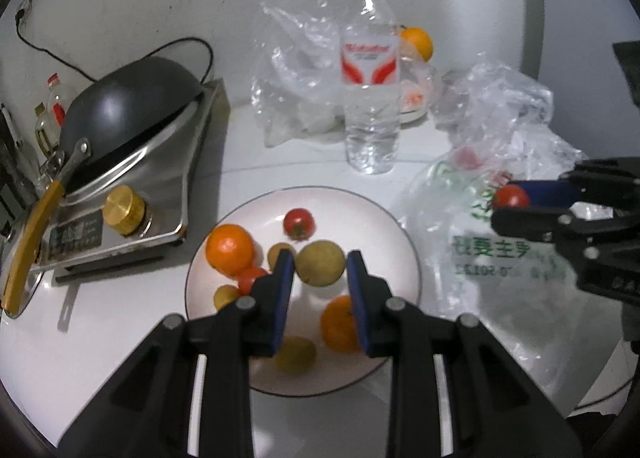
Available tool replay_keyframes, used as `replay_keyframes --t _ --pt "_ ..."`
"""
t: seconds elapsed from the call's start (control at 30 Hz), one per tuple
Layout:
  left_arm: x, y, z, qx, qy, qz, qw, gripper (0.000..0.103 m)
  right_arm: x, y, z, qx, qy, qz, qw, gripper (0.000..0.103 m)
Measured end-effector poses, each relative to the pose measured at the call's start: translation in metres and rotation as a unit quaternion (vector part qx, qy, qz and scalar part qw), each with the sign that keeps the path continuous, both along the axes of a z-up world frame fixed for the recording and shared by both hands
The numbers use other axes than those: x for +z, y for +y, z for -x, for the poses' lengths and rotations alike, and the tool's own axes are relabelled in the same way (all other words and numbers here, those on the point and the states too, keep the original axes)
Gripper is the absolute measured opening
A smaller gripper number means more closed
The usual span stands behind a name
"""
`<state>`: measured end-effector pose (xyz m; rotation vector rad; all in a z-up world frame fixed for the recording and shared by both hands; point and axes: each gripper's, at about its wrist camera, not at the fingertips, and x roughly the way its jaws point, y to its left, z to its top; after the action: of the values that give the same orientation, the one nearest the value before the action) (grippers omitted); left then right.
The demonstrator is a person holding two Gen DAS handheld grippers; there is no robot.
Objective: Organize fruits
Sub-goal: 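Carry the yellow-green fruit with the left tool while the right tool carries the tomato to the plate, then lower the yellow-green fruit and open the left tool while the right tool releases the tomato onto the plate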
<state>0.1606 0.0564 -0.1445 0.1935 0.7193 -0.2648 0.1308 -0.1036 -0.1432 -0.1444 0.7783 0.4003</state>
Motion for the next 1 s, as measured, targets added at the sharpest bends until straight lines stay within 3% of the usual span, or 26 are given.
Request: replay_keyframes --t 0.4,0.7,1.0 --pt "-0.022 0.004 -0.022 0.006 0.028 -0.002 0.9996 0.028 0.004 0.022 -0.033 0.022 -0.006 0.000 1.000 0.029" --pt "-0.028 0.004 -0.028 0.007 0.045 0.016 0.9988 0.029 -0.015 0.057 -0.058 0.060 0.019 0.004 0.998 0.029" --pt "-0.024 0.018 -0.025 0.021 0.038 0.033 0.9985 0.030 -0.037 0.059 -0.067 0.057 0.052 0.006 0.997 0.029"
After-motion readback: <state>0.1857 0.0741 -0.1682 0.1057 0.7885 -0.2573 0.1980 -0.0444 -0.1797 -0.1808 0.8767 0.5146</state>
